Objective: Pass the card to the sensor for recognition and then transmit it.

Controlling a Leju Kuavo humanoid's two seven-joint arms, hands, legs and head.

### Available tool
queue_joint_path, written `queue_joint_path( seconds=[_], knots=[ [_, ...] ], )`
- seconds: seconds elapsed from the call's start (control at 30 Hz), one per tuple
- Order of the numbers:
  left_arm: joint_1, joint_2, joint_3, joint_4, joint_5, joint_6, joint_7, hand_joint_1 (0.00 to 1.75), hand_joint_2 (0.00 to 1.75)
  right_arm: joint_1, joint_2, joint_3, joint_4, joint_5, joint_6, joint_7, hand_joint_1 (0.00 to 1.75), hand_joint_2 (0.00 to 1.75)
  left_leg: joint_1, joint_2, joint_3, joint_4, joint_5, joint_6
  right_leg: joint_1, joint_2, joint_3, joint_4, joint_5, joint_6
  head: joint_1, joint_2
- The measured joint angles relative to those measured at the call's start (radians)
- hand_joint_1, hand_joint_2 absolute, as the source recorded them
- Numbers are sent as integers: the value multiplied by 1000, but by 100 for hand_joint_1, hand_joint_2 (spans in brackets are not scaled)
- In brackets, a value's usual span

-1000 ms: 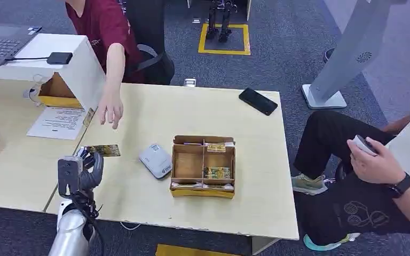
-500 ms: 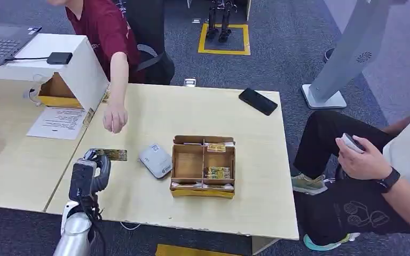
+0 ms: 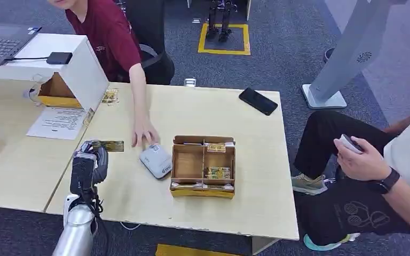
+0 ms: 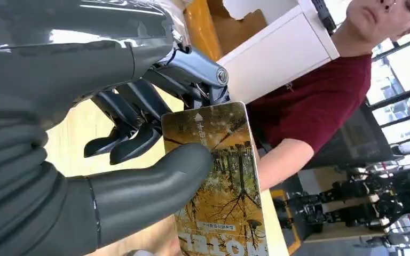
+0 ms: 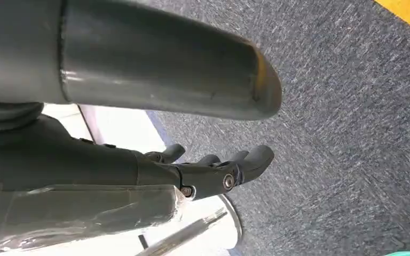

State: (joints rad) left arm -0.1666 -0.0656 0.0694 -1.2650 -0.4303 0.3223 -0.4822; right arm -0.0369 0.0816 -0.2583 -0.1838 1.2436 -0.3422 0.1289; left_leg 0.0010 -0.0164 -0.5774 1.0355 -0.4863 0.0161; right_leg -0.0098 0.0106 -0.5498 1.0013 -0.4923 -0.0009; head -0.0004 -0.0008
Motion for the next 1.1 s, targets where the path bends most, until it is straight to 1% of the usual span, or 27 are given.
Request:
queue_joint_path(
  seconds=[0.27,0.33,0.4,0.47,0.67,0.93,1.1],
  knots=[
    [-18,8,8,26,-3,10,-3,175,175,-1,0,0,0,5,-3,-4,0,0,0,0,0,0,0,0,0,0,0,0,0,0,0,0],
    [-19,9,11,31,-3,-14,-1,175,175,-1,0,0,0,7,-4,-5,0,0,0,0,0,0,0,0,0,0,0,0,0,0,0,0],
    [-18,8,11,35,-10,-51,20,175,175,-1,0,-2,0,13,-5,1,0,0,0,0,0,0,0,0,0,0,0,0,0,0,0,0],
    [-17,4,8,35,-23,-60,35,175,175,-1,0,-3,0,14,-5,5,0,0,0,0,0,0,0,0,0,0,0,0,0,0,0,0],
    [-17,-2,-12,40,-69,-61,82,175,175,-1,0,-9,0,14,-6,5,0,0,0,0,0,0,0,0,0,0,0,0,0,0,0,0],
    [-14,-2,-22,61,-84,-66,99,175,175,0,0,-24,0,13,-11,5,0,0,0,0,0,0,0,0,0,0,0,0,0,0,0,0],
    [-15,15,-45,79,-203,-33,150,175,175,0,0,-27,0,16,-10,6,0,0,0,0,0,0,0,0,0,0,0,0,0,0,0,0]
  ],
)
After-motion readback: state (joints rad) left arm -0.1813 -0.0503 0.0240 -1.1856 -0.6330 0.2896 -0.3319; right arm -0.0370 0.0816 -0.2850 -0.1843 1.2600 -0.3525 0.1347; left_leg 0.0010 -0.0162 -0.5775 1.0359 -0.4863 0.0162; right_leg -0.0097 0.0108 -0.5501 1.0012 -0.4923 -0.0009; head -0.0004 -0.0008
